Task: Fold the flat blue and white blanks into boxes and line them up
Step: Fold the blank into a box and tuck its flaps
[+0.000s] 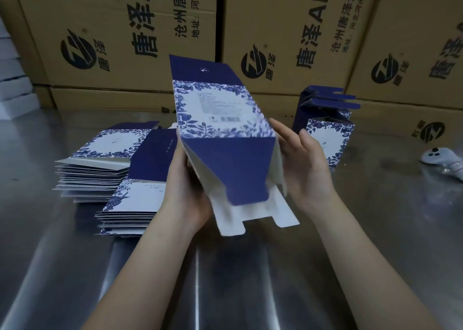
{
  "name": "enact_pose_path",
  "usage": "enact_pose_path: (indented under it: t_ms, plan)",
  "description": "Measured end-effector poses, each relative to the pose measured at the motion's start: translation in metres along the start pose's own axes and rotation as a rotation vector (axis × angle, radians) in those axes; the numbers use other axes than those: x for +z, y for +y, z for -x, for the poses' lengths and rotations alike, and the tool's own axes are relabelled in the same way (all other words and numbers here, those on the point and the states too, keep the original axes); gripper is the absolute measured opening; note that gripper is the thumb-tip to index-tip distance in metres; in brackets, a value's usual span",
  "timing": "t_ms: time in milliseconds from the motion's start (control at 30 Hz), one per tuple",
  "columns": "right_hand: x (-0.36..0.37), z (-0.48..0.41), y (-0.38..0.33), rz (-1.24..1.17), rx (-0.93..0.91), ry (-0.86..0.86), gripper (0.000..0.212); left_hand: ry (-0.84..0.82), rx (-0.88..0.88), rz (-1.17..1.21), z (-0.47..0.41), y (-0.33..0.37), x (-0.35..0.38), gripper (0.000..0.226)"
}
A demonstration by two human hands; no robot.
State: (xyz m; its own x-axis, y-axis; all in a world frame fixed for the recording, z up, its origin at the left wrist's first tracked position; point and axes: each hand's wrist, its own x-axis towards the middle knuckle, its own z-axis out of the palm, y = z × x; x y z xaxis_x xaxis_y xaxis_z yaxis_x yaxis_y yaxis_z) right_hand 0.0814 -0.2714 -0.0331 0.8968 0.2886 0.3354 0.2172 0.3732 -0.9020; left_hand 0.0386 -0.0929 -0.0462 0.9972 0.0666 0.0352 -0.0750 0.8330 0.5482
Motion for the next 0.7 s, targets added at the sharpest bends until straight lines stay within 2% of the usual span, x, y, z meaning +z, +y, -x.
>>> enact_pose_path:
  t_ms: [100, 133, 233, 300, 367, 467, 533, 600, 667, 700]
  plan:
    - [-0.004, 0.001, 0.003, -0.172, 0.048, -0.091, 0.055, 0.025, 0.043, 0.001, -0.006, 0.002, -0.004, 0.050]
    - [-0.005, 0.002, 0.002, -0.170, 0.049, -0.118, 0.064, 0.022, 0.045, -0.024, -0.005, 0.004, -0.004, 0.049]
    - [-0.010, 0.003, 0.002, -0.109, 0.076, -0.219, 0.088, -0.047, -0.090, 0.004, -0.004, 0.006, 0.001, 0.044]
    - [-0.010, 0.004, 0.003, -0.065, 0.086, -0.284, 0.087, -0.087, -0.126, 0.003, -0.003, 0.008, -0.001, 0.046]
    - [-0.010, 0.005, 0.004, -0.011, 0.094, -0.280, 0.086, -0.100, -0.143, -0.006, -0.005, 0.010, -0.001, 0.052]
    - [-0.007, 0.005, 0.005, 0.042, 0.080, -0.211, 0.084, -0.053, -0.128, -0.046, -0.007, 0.012, -0.002, 0.046]
    - [-0.004, 0.003, 0.004, 0.077, 0.023, -0.106, 0.068, -0.013, -0.083, -0.055, -0.011, 0.011, -0.002, 0.040]
    - [-0.002, 0.001, 0.004, 0.023, -0.025, 0.024, 0.053, -0.008, -0.049, -0.083, -0.008, 0.011, 0.002, 0.056]
    - [-0.003, -0.001, 0.003, -0.050, -0.054, 0.146, 0.050, -0.067, -0.044, -0.151, -0.005, 0.009, 0.005, 0.086]
    - [-0.004, -0.001, 0.003, -0.061, -0.067, 0.197, 0.049, -0.119, -0.024, -0.202, -0.002, 0.008, 0.006, 0.090]
